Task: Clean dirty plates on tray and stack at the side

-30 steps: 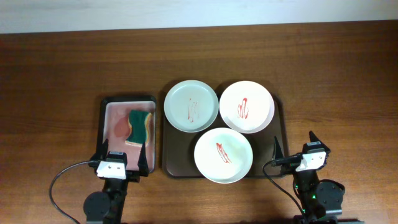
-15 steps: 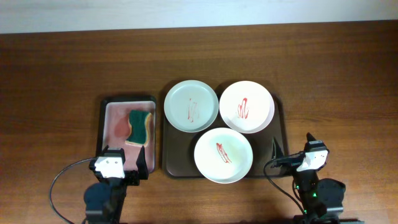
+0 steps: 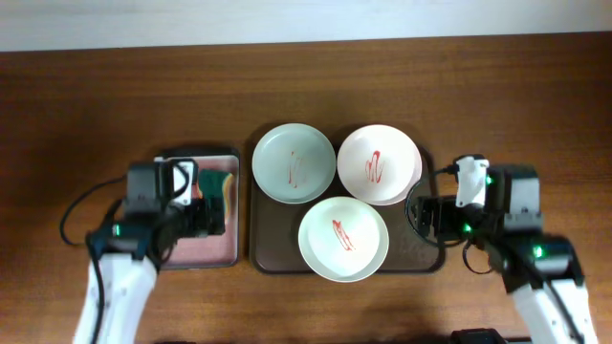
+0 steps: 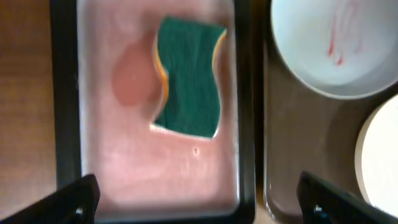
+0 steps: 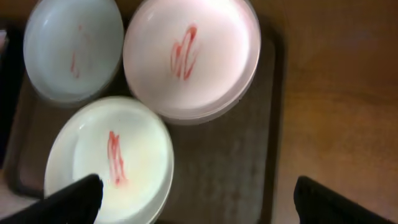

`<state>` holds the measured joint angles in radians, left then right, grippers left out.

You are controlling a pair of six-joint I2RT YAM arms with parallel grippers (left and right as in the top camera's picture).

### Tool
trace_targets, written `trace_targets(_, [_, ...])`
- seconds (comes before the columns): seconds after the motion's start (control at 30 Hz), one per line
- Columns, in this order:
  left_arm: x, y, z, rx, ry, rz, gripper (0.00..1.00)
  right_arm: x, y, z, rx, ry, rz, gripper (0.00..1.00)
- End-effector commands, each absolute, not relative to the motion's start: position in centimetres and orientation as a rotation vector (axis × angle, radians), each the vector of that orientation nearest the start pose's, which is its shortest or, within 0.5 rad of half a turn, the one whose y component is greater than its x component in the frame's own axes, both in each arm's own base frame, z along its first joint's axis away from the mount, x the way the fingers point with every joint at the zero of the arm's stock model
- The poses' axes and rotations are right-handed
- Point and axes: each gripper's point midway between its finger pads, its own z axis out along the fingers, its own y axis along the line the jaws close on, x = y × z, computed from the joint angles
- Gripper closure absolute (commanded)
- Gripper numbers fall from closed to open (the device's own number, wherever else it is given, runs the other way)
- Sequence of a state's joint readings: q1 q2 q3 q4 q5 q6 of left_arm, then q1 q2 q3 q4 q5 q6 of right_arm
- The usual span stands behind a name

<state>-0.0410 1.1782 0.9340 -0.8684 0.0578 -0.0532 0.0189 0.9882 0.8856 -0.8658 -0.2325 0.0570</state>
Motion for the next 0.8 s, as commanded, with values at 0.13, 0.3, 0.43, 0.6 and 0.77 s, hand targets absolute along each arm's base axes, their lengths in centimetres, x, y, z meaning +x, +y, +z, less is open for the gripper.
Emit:
trace_targets(0.13, [31.8,-4.0,13.6,0.018,2.703,-0.239,0.01,27.0,6.2,17.7,-0.048,2.604,0.485,0.01])
trace_targets(0.3, [35.9,-3.8,11.0,0.015,2.667,-0.212,0.02,27.3,6.2,16.8,-0.041,2.637,0.49,0.01])
trace_targets(0.43, [36.1,-3.8,5.9,0.003,2.794,-0.209,0.16,27.3,6.2,16.8,-0.041,2.637,0.489,0.01])
trace_targets(0.6, [35.2,-3.8,1.7,-0.009,2.919,-0.209,0.3,27.3,6.2,16.8,-0.041,2.636,0.489,0.01])
trace_targets(0.77, [34.9,-3.7,0.2,-0.013,2.957,-0.208,0.74,27.3,6.4,16.4,-0.041,2.652,0.508,0.01])
